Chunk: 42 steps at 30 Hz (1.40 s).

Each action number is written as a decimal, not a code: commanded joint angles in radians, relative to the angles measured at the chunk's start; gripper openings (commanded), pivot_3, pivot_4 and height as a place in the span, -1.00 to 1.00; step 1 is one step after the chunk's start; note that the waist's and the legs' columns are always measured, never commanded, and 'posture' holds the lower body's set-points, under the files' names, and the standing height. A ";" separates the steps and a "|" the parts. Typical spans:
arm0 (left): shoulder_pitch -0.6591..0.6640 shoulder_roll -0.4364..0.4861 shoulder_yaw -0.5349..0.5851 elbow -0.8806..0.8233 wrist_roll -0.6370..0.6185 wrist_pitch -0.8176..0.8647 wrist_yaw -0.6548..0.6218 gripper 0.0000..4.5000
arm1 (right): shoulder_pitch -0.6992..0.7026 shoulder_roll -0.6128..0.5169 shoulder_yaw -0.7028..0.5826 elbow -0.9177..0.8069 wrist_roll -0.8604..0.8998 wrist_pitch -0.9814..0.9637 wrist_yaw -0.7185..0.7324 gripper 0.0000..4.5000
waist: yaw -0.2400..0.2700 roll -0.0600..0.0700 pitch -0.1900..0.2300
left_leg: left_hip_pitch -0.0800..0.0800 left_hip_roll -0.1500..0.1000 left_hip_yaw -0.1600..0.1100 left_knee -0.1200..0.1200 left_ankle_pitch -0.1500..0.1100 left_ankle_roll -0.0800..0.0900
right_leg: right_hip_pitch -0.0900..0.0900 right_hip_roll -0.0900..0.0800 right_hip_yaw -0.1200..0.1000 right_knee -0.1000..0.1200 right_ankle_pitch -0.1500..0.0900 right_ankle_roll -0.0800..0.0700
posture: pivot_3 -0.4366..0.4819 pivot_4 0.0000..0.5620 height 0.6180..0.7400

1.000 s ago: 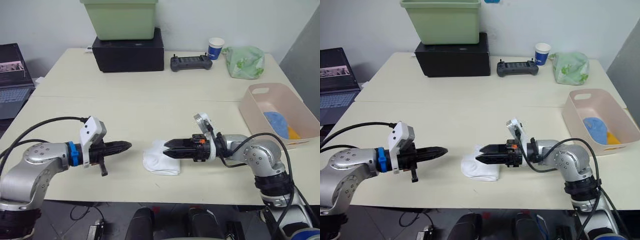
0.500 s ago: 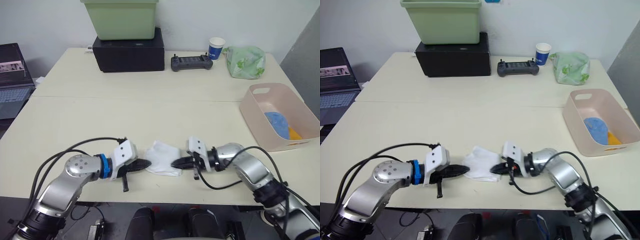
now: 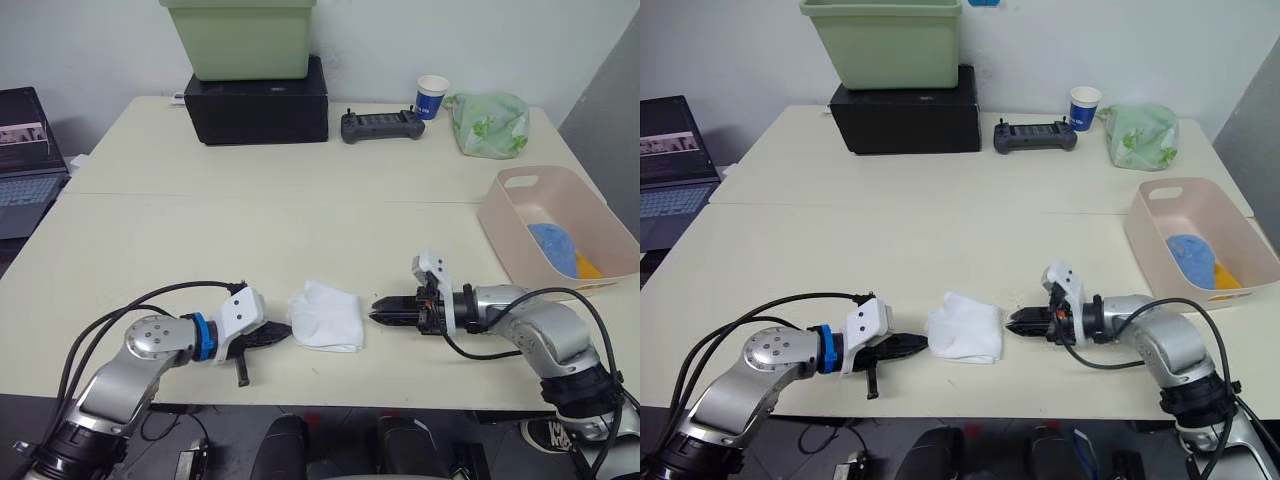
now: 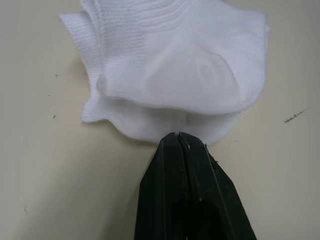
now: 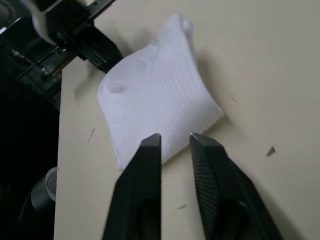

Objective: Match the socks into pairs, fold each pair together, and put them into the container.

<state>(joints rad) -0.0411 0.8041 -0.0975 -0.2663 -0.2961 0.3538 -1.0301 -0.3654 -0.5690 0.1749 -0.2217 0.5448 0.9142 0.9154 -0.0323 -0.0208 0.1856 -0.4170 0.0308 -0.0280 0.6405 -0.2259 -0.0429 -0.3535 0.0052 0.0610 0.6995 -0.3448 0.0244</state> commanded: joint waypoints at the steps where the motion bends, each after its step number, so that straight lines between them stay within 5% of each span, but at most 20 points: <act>1: 0.027 0.075 0.112 -0.078 -0.095 0.068 -0.055 -1.00 | -0.022 0.028 -0.058 -0.042 0.060 0.145 -0.092 0.09 | -0.003 0.000 0.000 | 0.000 0.001 0.000 0.000 0.000 0.000 | 0.000 0.000 0.000 0.000 0.000 0.000 | -0.05 -0.47 1.00; 4: 0.004 0.104 0.175 -0.108 -0.166 0.097 -0.082 -1.00 | -0.037 0.075 -0.110 -0.041 0.146 0.300 -0.139 0.55 | -0.002 0.000 0.000 | 0.000 0.001 -0.001 -0.001 0.000 0.000 | -0.001 0.001 -0.001 0.000 0.000 0.000 | -0.05 -0.47 1.00; 7: -0.059 0.036 0.167 -0.108 -0.198 0.106 -0.035 -1.00 | -0.047 0.104 -0.134 -0.037 0.182 0.372 -0.173 0.55 | 0.002 0.000 0.000 | 0.000 0.000 -0.001 -0.001 0.000 0.000 | 0.000 0.001 -0.001 0.000 0.000 0.000 | -0.05 -0.47 1.00; 13: -0.071 -0.068 0.002 -0.042 -0.048 0.023 0.022 -1.00 | -0.090 0.167 -0.147 0.023 0.197 0.445 -0.234 0.55 | 0.000 0.000 0.000 | 0.000 -0.002 0.002 -0.001 0.000 0.000 | 0.000 0.000 0.002 -0.002 0.001 0.001 | -0.05 -0.47 1.00; 19: -0.046 -0.070 -0.100 0.064 0.108 -0.061 0.055 -1.00 | -0.109 0.227 -0.163 0.077 0.218 0.502 -0.268 0.55 | -0.004 0.000 0.000 | 0.000 0.002 0.001 -0.003 0.000 0.000 | -0.001 0.003 0.001 -0.001 0.001 0.001 | -0.05 -0.47 1.00; 35: -0.020 -0.064 -0.065 0.073 0.099 -0.049 0.066 -1.00 | -0.175 0.454 -0.208 0.220 0.227 0.554 -0.342 0.55 | -0.020 0.002 -0.001 | 0.002 0.001 0.002 -0.005 0.000 0.000 | -0.001 0.002 0.002 -0.001 0.001 0.000 | -0.05 -0.47 1.00; 38: -0.031 -0.066 -0.055 0.072 0.090 -0.050 0.064 -1.00 | -0.170 0.446 -0.185 0.236 0.201 0.515 -0.347 0.29 | -0.024 0.002 -0.001 | 0.002 0.001 0.001 -0.005 0.000 0.000 | -0.001 0.002 0.002 -0.001 0.001 0.000 | -0.05 -0.47 1.00; 42: -0.035 -0.064 -0.041 0.060 0.067 -0.042 0.051 -1.00 | -0.163 0.424 -0.163 0.231 0.183 0.491 -0.340 -0.32 | -0.024 0.002 -0.001 | 0.002 0.001 0.002 -0.005 0.000 0.000 | -0.001 0.002 0.002 -0.001 0.001 0.000 | -0.05 -0.47 1.00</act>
<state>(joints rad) -0.0909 0.7205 -0.1508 -0.2292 -0.2377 0.2800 -0.9757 -0.5255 -0.1424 0.0047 0.0254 0.7262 1.4273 0.5665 -0.0568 -0.0189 0.1842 -0.4149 0.0319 -0.0263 0.6351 -0.2259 -0.0429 -0.3546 0.0077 0.0629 0.6989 -0.3437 0.0246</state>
